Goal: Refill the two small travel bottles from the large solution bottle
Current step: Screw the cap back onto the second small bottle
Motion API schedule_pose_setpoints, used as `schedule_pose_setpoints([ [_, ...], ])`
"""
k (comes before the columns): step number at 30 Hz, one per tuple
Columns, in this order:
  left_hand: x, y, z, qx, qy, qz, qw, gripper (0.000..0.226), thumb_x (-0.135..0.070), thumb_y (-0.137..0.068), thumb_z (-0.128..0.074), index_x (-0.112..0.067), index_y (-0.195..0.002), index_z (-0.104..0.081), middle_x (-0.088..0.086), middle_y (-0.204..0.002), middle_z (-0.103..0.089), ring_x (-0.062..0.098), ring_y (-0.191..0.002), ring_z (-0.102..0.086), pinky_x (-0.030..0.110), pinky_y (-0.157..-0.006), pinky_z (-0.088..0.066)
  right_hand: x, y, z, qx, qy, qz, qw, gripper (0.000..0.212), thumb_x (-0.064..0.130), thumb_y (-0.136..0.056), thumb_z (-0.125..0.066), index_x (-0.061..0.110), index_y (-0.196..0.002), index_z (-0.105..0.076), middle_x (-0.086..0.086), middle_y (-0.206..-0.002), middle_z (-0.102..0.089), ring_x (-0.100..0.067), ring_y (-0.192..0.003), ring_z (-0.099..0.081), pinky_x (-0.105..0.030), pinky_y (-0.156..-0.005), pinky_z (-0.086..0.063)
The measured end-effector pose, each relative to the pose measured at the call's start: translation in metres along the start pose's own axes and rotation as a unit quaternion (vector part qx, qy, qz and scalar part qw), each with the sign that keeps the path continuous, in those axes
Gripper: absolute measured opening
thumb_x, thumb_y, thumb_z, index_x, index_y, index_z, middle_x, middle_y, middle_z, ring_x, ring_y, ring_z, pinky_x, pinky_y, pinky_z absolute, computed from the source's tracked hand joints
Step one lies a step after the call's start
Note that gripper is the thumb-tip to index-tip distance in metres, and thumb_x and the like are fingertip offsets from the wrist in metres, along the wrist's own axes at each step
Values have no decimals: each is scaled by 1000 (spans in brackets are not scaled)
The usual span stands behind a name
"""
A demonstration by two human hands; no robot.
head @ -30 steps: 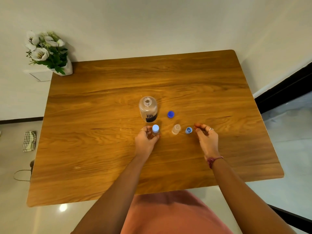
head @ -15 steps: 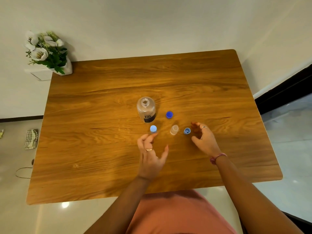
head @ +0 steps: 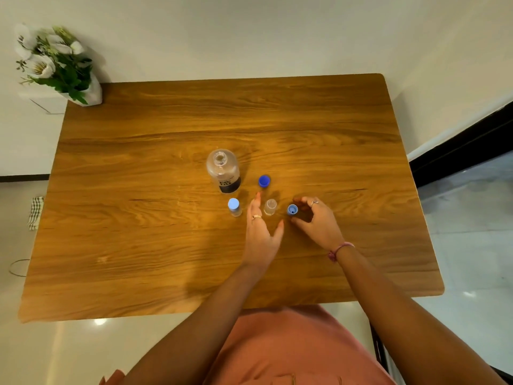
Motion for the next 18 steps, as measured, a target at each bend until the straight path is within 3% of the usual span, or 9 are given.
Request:
schedule_pose_setpoints([
  [5,27,-17,-10,-29,34,70,997,76,-8,-82,-69,-10,-145,-27,7,-145,-42,18,-135,-38,41,-111,-35,-2,-3,2,-7,2,15,1000,42,18,-81,-71,15,-120,-58,2,-116,-58,-4,-102,-51,-18,-91,-42],
  [9,36,-23,-13,-44,11,87,995,61,-8,-81,-70,-10,-135,-42,6,-137,-49,17,-128,-44,38,-108,-39,-4,-5,2,-3,2,18,1000,38,19,-81,-70,14,-118,-59,2,-111,-58,-6,-100,-52,-16,-87,-41],
  [13,35,-25,-12,-62,-2,75,995,41,-8,-83,-68,-11,-122,-54,5,-123,-58,17,-116,-53,35,-101,-45,-3,-8,4,3,-19,23,1000,32,18,-80,-72,16,-110,-61,5,-104,-58,-2,-92,-53,-3,-74,-38],
  [18,36,-24,-10,-73,12,79,994,37,-9,-82,-69,-11,-118,-57,4,-119,-62,15,-112,-56,34,-99,-47,-2,-8,7,9,-71,18,997,26,18,-77,-75,17,-99,-62,8,-95,-64,-3,-87,-59,-5,-70,-43],
])
Point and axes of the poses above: each hand's wrist, its own y-axis away from the middle knuckle, its own z-axis out of the back of the hand, x = y × z, the point moved 10 cm from there along -y, towards the middle knuckle
